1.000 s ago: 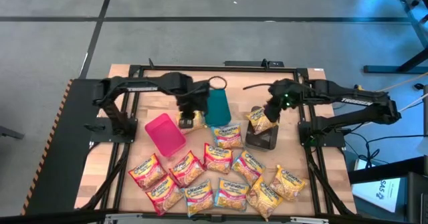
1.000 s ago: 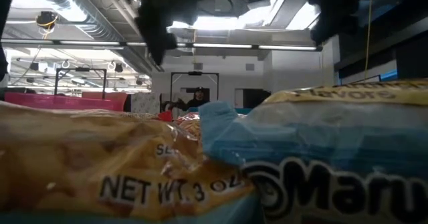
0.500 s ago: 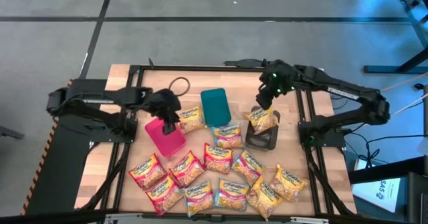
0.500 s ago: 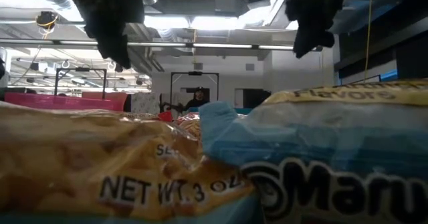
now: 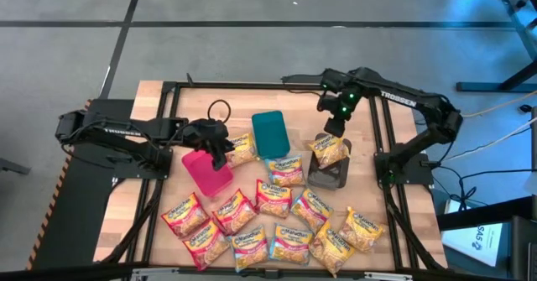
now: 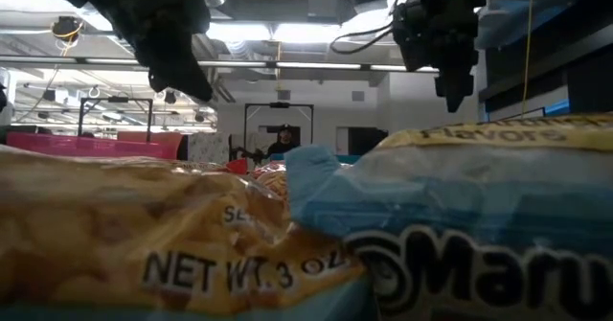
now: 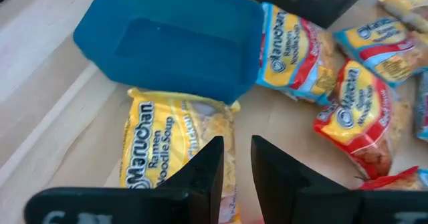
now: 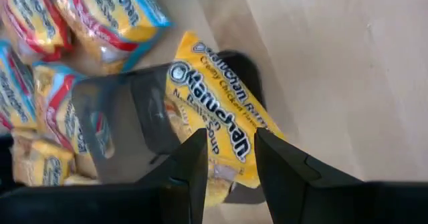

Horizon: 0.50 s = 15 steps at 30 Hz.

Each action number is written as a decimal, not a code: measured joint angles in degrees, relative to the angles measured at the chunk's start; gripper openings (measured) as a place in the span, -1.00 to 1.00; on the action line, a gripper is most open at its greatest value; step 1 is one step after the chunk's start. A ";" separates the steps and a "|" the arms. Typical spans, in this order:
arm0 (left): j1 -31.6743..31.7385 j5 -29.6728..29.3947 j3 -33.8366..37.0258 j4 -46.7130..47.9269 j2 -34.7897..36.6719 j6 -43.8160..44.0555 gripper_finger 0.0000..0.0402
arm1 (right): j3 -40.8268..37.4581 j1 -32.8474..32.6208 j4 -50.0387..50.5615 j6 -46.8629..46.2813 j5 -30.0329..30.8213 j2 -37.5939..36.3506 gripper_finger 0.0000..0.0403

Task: Sort Maruchan noodles
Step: Put the yellow noodle pack into the black bin

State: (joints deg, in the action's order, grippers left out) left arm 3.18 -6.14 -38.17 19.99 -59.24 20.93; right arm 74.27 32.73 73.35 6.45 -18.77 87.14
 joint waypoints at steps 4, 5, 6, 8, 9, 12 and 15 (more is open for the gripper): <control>-0.02 0.01 0.51 0.05 0.00 0.02 -0.65 | -0.03 -0.06 -0.45 1.56 2.95 1.54 -0.40; -0.02 0.00 0.59 0.09 0.00 0.02 -0.65 | -0.03 -0.06 -0.46 1.58 2.87 1.65 -0.40; -0.01 0.01 0.61 0.08 0.00 0.00 -0.65 | -0.03 -0.06 -0.53 1.90 2.67 1.87 -0.40; 0.00 -0.11 0.61 0.04 0.00 0.00 -0.65 | -0.03 -0.08 -0.40 3.80 2.04 2.27 -0.40; 0.00 -0.23 0.61 0.07 0.00 0.00 -0.65 | -0.03 -0.11 -0.05 4.72 1.56 2.49 -0.40; 0.00 -0.27 0.61 0.06 0.00 0.00 -0.65 | -0.03 -0.13 0.67 6.76 0.90 3.81 -0.40; 0.00 -0.39 0.61 0.06 0.00 0.01 -0.65 | -0.07 -0.13 0.05 7.70 0.69 4.67 -0.40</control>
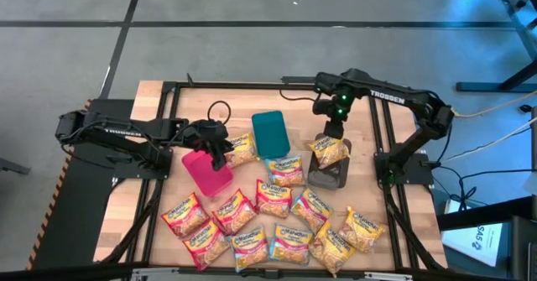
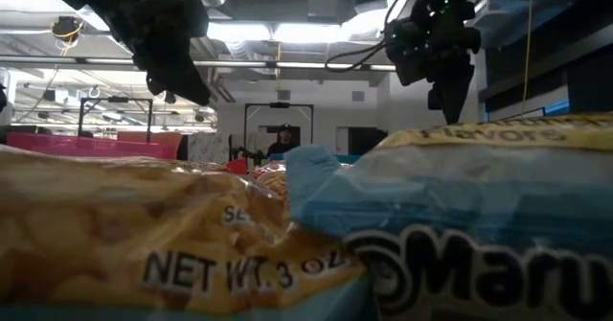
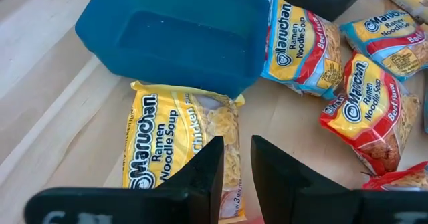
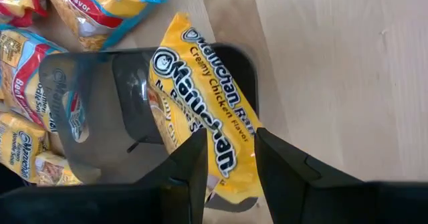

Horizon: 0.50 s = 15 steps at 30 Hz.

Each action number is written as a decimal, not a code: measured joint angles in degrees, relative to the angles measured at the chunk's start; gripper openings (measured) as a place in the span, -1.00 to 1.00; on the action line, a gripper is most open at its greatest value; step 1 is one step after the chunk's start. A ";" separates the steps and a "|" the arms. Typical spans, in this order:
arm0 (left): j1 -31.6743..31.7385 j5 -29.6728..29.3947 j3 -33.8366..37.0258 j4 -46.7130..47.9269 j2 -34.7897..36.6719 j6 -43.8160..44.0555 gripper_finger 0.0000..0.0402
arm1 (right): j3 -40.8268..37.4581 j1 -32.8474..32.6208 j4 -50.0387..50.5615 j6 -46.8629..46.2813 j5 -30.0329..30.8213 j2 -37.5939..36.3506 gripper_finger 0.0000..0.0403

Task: Sort Maruchan noodles
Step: Put the yellow noodle pack into the black bin

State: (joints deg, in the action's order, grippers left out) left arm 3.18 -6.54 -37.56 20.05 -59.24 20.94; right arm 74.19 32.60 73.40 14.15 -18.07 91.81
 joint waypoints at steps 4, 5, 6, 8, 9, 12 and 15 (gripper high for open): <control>0.00 -0.21 0.00 0.01 0.00 0.01 -0.65 | 0.00 0.00 0.10 1.25 -0.68 0.48 -0.40; 0.00 -0.26 0.00 0.00 0.00 0.01 -0.65 | 0.00 0.00 0.56 1.55 -0.92 0.48 -0.40; 0.00 -0.43 0.00 0.00 0.00 -0.01 -0.65 | 0.00 0.00 1.16 2.16 -1.31 0.48 -0.40; 0.00 -0.86 0.00 0.00 0.00 -0.01 -0.65 | 0.00 -0.06 2.01 3.56 -2.07 0.48 -0.40; 0.00 -1.15 0.00 0.00 0.00 -0.01 -0.65 | 0.00 -0.46 1.95 3.87 -2.00 0.48 -0.40; 0.00 -1.75 0.00 0.00 0.00 -0.03 -0.65 | 0.00 -1.71 0.95 4.23 -1.76 0.48 -0.40; 0.00 -1.76 0.00 0.00 0.00 -0.03 -0.65 | 0.00 -3.44 -0.12 4.35 -1.79 1.32 -0.40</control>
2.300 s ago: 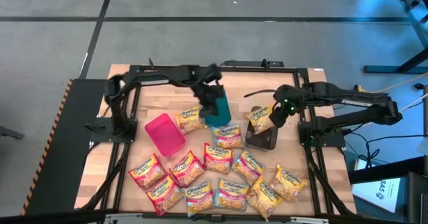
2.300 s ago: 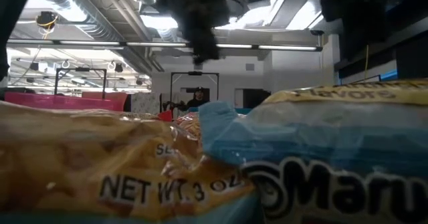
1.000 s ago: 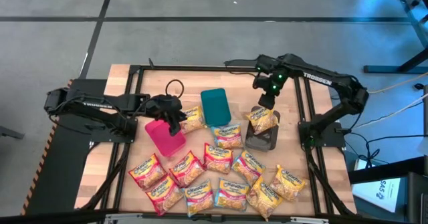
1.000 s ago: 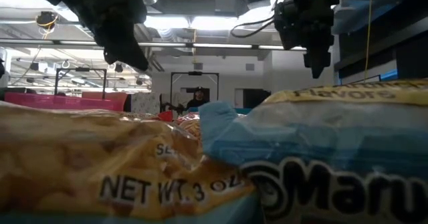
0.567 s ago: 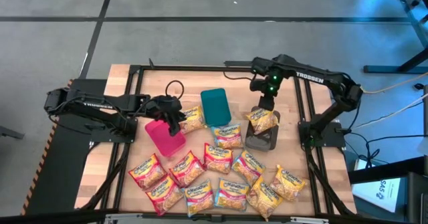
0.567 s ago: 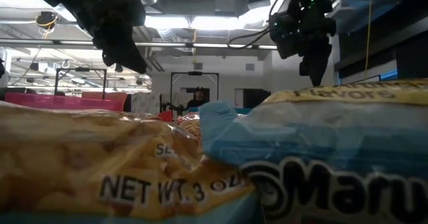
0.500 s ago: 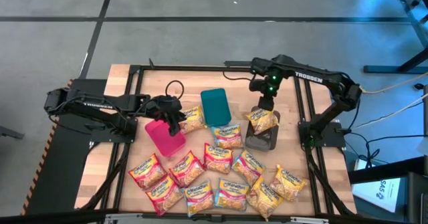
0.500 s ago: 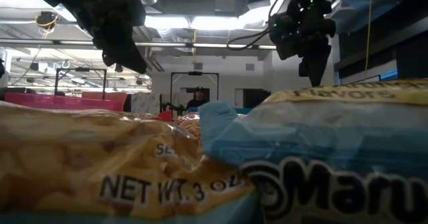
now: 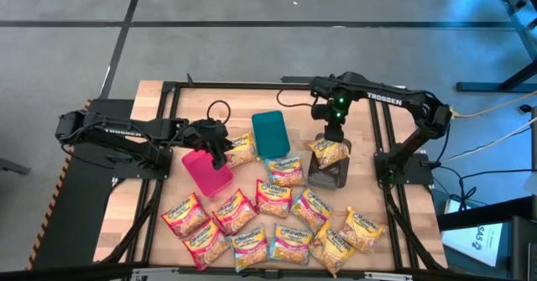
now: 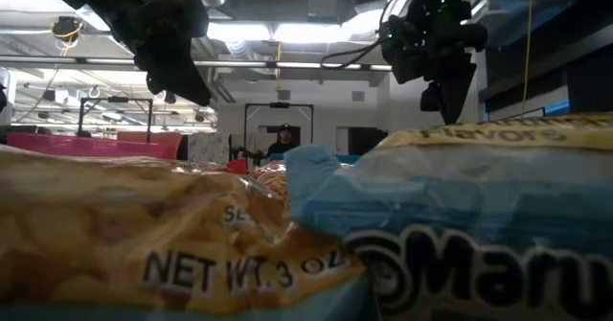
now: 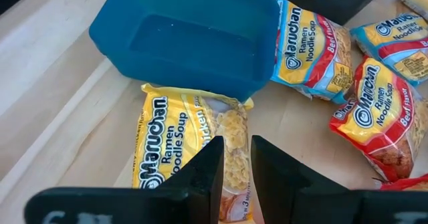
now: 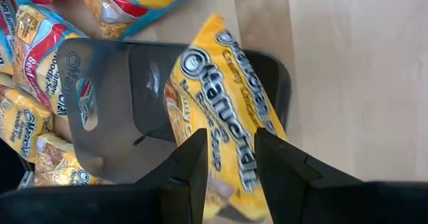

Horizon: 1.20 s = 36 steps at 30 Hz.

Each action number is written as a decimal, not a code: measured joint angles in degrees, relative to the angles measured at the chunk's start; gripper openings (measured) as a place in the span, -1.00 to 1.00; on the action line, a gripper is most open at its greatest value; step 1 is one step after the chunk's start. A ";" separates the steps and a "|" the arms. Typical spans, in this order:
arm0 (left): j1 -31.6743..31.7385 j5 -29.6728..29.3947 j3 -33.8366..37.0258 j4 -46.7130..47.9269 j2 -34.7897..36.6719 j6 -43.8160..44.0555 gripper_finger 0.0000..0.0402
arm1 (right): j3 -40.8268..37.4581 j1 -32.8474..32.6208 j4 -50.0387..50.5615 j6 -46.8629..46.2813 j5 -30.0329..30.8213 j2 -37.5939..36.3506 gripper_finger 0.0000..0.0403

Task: Sort Maruchan noodles
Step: Put the yellow noodle pack into the black bin

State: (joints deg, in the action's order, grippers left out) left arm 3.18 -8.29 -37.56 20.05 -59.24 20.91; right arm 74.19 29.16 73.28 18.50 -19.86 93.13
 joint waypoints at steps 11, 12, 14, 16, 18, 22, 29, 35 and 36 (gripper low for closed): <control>0.00 0.00 0.00 0.00 0.00 0.02 -0.65 | 0.00 -2.70 -1.53 -0.12 5.81 3.27 -0.50; 0.00 0.00 0.00 0.00 0.00 0.02 -0.65 | 0.00 -2.61 -1.46 -0.23 5.84 3.27 -0.53; 0.00 0.00 0.00 0.00 0.00 0.01 -0.65 | 0.00 -2.53 -1.27 -0.26 5.83 3.27 -0.62; 0.00 0.00 0.00 0.00 0.00 0.00 -0.65 | 0.00 -2.53 -1.23 -0.26 5.81 3.27 -0.71; 0.00 0.00 0.00 0.00 0.00 0.00 -0.65 | 0.00 -2.53 -1.15 -0.24 5.81 3.27 -0.78; 0.00 -0.02 0.00 0.01 0.00 -0.02 -0.65 | 0.00 -2.55 -0.86 -0.22 6.25 3.27 -0.93; 0.01 -0.88 0.00 0.02 0.00 -0.02 -0.65 | 0.00 -2.55 -0.59 -0.19 9.20 3.27 -0.98; 0.01 -1.31 0.00 0.02 0.00 -0.42 -0.65 | 0.00 -2.55 -0.04 0.68 11.39 3.20 -0.99; 0.01 -1.37 0.00 0.02 0.00 -0.44 -0.65 | 0.00 -2.55 -0.01 0.80 11.41 3.20 -0.99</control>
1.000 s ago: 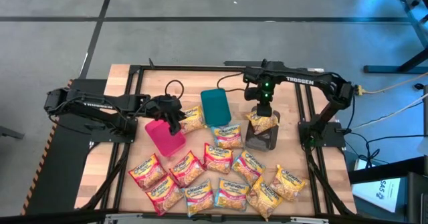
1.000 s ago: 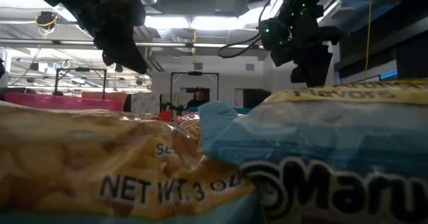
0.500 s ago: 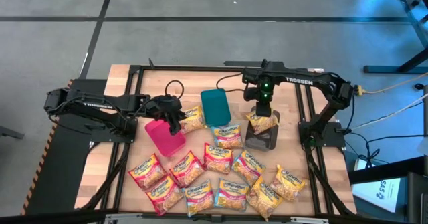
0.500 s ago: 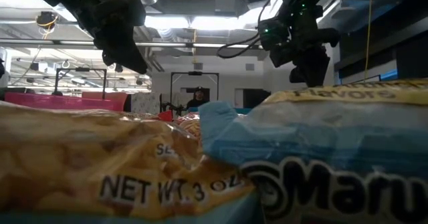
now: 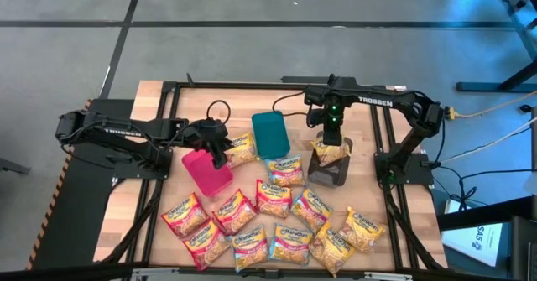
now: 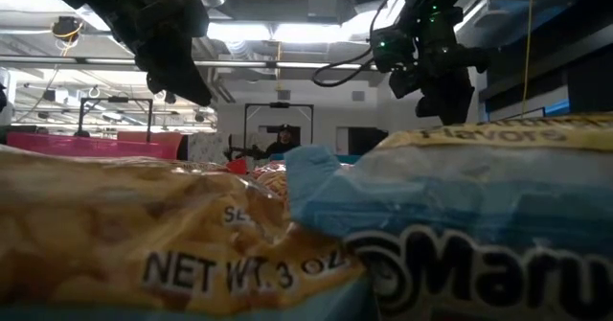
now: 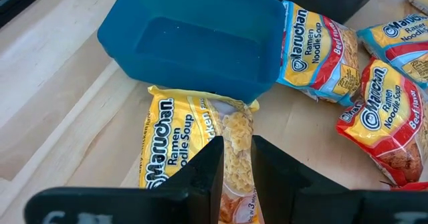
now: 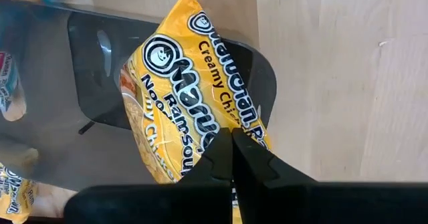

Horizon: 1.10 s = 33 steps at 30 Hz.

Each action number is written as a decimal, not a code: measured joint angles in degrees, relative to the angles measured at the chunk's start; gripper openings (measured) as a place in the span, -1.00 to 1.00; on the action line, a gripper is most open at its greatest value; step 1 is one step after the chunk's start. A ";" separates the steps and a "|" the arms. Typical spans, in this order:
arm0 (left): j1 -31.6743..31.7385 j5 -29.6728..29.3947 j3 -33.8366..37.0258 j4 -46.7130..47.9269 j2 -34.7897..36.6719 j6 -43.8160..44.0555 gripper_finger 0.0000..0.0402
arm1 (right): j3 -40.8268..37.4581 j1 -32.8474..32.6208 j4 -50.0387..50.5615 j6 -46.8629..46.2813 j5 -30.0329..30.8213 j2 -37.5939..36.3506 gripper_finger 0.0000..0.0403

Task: Sort Maruchan noodles
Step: Put the yellow noodle pack into the black bin

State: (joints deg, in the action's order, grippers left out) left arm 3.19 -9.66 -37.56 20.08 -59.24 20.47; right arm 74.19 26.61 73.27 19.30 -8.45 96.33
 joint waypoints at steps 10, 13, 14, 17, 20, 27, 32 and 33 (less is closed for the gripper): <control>0.01 -0.42 0.00 0.02 0.00 -0.07 -0.65 | 0.00 0.00 0.66 -0.10 -0.03 -2.03 -1.00; 0.02 -1.23 0.00 0.02 0.00 -0.08 -0.65 | 0.00 0.02 0.62 -1.16 -1.22 -4.26 -1.00; 0.02 -1.47 0.00 0.02 0.00 -0.09 -0.65 | 0.00 0.02 0.49 -1.35 -1.57 -4.91 -1.00; 0.02 -1.63 0.00 0.02 0.00 -0.09 -0.65 | 0.00 0.00 -0.21 -3.71 -1.84 -5.42 -0.98; 0.02 -1.64 0.00 0.02 0.00 -0.09 -0.65 | 0.00 0.00 -0.79 -4.32 -0.49 -5.13 -0.89; 0.01 -1.63 0.00 0.41 0.00 -0.09 -0.65 | -0.01 0.02 -3.33 -5.87 -0.34 -4.87 -0.36; 0.02 -1.64 0.00 0.45 0.00 -0.09 -0.65 | -0.02 0.00 -2.70 -5.10 -0.92 -4.46 -0.03; 0.01 -1.63 0.00 0.44 0.00 -0.09 -0.65 | -0.02 0.00 -3.09 -5.10 -0.30 -4.46 0.00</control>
State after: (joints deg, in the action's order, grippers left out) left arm 3.20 -11.29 -37.56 20.51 -59.25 20.38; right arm 74.17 26.61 70.18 14.20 -8.75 91.88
